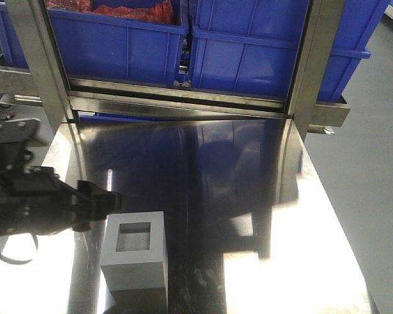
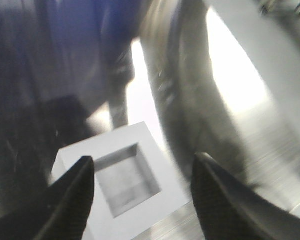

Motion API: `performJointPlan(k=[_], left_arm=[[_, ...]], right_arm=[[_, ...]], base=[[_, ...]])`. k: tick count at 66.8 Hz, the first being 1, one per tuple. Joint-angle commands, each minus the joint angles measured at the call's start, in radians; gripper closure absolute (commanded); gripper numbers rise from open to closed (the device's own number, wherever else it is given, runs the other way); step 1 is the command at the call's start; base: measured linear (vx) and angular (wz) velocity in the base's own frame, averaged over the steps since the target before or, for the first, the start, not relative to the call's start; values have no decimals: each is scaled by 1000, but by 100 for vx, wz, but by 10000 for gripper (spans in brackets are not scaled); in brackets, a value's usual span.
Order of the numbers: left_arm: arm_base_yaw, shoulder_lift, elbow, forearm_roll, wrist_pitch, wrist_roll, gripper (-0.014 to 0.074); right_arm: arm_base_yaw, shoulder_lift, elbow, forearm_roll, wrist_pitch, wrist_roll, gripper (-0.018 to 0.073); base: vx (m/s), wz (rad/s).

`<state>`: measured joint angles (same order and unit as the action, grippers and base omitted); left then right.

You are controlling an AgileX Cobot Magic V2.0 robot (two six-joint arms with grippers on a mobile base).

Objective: Sort gray base to blue bin
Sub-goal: 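Lower the left gripper onto the gray block's rim and close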

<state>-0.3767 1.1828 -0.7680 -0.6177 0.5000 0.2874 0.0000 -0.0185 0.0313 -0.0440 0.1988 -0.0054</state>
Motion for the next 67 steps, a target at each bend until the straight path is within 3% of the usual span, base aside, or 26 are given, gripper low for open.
performJointPlan(k=[1, 6, 12, 21, 42, 67], left_arm=[[-60, 26, -58, 239, -48, -240, 190], [-95, 44, -69, 436, -47, -419, 190], [-133, 59, -81, 618, -39, -636, 190], [-179, 108, -94, 768, -18, -822, 190], [-194, 254, -143, 771, 57, -853, 190], [-194, 281, -146, 736, 95, -854, 190]], right_arm=[[-5, -8, 6, -8, -72, -7, 564], [-5, -8, 6, -8, -72, -7, 564], [-5, -8, 6, -8, -72, -7, 564], [-5, -8, 6, -8, -72, -7, 564], [-5, -8, 6, -8, -73, -7, 564], [-5, -8, 6, -8, -73, -7, 564]], base=[[0, 0], [0, 0], [0, 0], [0, 0], [0, 0], [0, 0]])
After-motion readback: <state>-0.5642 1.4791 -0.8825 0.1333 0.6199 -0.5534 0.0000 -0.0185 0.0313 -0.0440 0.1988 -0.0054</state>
